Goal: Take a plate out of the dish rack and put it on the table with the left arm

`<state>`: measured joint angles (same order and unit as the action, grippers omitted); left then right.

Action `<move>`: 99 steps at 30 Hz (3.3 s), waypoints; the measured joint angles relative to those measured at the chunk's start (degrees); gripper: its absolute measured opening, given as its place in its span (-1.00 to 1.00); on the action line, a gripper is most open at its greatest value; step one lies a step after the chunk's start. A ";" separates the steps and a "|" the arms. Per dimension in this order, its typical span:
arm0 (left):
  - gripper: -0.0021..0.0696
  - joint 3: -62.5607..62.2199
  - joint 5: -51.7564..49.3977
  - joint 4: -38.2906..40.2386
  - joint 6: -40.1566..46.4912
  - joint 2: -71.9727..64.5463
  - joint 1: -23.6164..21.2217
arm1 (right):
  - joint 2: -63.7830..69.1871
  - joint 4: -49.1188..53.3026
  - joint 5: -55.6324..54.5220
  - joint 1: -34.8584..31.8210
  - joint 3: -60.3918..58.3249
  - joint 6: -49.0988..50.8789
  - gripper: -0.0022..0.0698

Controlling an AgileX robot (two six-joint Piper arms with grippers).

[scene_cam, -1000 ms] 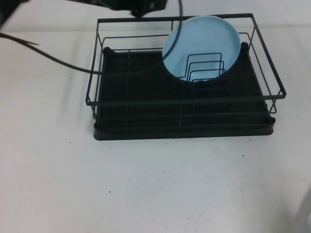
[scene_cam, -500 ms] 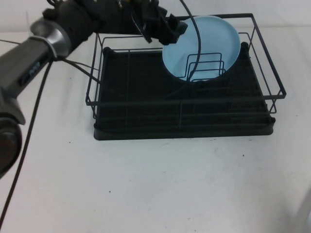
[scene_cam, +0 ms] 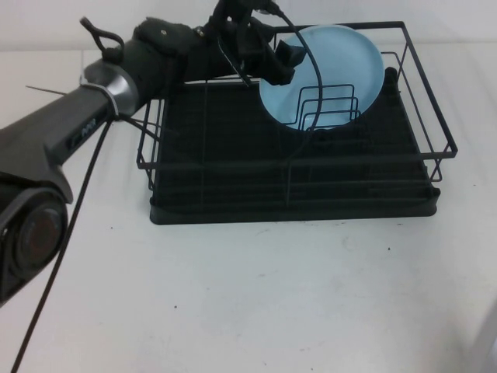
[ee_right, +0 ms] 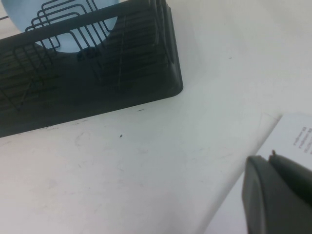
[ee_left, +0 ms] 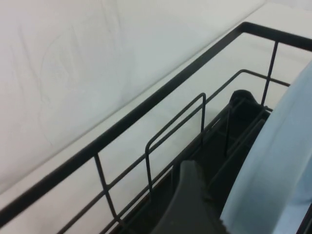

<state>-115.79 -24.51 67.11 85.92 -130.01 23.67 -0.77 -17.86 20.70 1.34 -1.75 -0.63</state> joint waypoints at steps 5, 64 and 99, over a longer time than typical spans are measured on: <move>0.06 -0.10 0.21 3.40 2.23 -1.50 0.00 | 0.00 0.00 0.00 0.00 0.00 0.00 -0.99; -0.88 69.77 -16.74 -5.62 -34.77 34.45 -7.90 | 0.00 0.00 0.00 0.00 0.00 0.00 -0.99; -0.94 81.89 -8.31 -12.16 -28.12 77.88 -7.90 | 0.00 -0.11 0.00 0.00 0.00 0.00 -0.99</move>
<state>-33.90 -32.82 54.95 57.81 -52.13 15.77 -0.77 -17.97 20.70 1.34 -1.75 -0.63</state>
